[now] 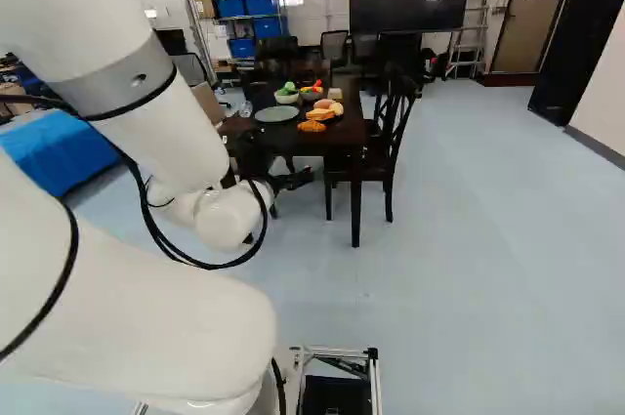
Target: Move the croissant to the empty plate
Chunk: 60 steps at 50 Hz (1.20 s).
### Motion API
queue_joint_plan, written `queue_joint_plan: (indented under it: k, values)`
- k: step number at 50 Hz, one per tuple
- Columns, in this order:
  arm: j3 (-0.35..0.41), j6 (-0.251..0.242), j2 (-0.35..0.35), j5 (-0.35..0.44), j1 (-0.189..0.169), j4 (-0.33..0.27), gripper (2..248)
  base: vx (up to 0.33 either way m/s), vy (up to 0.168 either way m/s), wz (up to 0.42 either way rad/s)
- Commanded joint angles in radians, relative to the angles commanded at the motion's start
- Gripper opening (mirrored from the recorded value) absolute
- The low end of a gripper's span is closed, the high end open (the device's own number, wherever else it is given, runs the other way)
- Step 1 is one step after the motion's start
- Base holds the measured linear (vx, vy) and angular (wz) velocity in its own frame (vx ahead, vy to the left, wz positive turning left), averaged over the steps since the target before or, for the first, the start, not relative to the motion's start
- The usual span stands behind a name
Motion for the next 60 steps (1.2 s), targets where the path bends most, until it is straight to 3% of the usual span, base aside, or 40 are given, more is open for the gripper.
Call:
queue_joint_plan:
  k: [60]
  values:
    - [0.000,0.000,0.000,0.000,0.000,0.000,247,0.074,-0.020,-0.005]
